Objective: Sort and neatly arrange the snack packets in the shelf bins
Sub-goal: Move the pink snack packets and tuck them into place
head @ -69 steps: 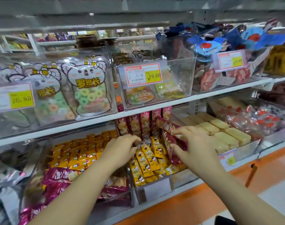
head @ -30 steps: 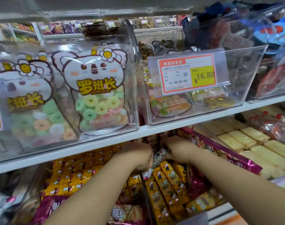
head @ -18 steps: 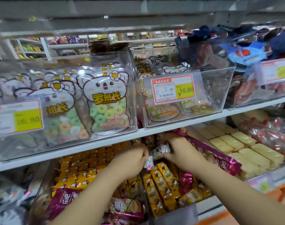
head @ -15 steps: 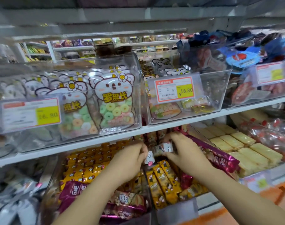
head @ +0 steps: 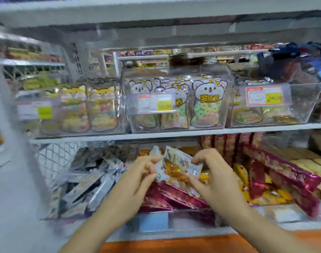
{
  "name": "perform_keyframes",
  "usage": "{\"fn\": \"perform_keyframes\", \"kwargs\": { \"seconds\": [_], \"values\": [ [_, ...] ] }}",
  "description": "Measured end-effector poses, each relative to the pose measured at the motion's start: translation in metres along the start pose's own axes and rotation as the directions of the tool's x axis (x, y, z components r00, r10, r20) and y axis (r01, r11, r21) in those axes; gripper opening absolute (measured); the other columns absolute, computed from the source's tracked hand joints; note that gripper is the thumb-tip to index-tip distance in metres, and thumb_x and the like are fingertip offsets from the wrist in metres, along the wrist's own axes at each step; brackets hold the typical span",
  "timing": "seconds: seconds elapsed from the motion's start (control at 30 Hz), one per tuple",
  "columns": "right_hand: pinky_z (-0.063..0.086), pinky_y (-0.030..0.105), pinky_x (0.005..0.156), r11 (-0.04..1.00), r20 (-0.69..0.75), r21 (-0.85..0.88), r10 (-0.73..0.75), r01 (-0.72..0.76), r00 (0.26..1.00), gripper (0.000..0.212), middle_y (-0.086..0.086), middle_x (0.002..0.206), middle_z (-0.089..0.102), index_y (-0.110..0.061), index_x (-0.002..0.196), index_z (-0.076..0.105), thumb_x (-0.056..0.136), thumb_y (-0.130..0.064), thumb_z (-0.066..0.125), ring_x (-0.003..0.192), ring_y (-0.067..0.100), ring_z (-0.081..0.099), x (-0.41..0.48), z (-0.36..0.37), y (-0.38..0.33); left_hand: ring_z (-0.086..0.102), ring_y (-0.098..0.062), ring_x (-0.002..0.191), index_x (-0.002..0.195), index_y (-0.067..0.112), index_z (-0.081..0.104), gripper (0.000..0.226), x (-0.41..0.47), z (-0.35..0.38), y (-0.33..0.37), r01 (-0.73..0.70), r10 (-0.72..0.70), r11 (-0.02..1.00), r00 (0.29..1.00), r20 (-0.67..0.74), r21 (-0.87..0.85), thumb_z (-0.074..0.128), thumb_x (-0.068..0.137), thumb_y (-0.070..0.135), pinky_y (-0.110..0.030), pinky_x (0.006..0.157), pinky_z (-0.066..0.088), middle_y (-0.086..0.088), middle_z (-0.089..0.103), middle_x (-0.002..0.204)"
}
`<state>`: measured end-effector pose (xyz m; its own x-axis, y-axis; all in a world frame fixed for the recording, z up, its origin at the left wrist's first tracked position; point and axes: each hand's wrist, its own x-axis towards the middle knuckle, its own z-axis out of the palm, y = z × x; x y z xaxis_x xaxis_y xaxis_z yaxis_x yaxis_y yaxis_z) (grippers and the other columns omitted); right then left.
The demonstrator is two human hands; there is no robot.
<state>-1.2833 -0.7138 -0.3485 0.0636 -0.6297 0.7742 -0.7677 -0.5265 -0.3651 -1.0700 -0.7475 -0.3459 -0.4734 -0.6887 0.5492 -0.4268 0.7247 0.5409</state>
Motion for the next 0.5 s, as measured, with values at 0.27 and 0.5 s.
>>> {"fn": "perform_keyframes", "kwargs": {
  "seconds": [0.27,0.5],
  "values": [
    [0.039,0.012,0.075,0.989,0.130,0.148,0.007,-0.026,0.992,0.036,-0.019,0.092,0.041,-0.032,0.092,0.042,0.080,-0.020,0.073,0.088,-0.008,0.044,0.023,0.094,-0.054,0.050,0.012,0.106,0.088,0.035,0.042,0.017,-0.065,-0.086,-0.066,0.210,-0.178,0.959,0.969,-0.169,0.191,0.043,0.096,0.021,-0.011,0.082,0.041,0.034,0.039,0.128],
    [0.036,0.016,0.075,0.972,0.265,0.225,0.006,-0.068,0.964,0.031,-0.017,0.094,0.039,-0.031,0.092,0.040,0.085,-0.020,0.068,0.087,0.000,0.042,0.054,0.166,-0.091,0.053,-0.003,0.104,0.089,0.024,0.040,0.013,-0.077,-0.122,-0.128,0.329,-0.274,0.887,0.940,-0.205,0.324,0.043,0.097,0.014,-0.020,0.079,0.039,0.009,0.044,0.131]
  ]
}}
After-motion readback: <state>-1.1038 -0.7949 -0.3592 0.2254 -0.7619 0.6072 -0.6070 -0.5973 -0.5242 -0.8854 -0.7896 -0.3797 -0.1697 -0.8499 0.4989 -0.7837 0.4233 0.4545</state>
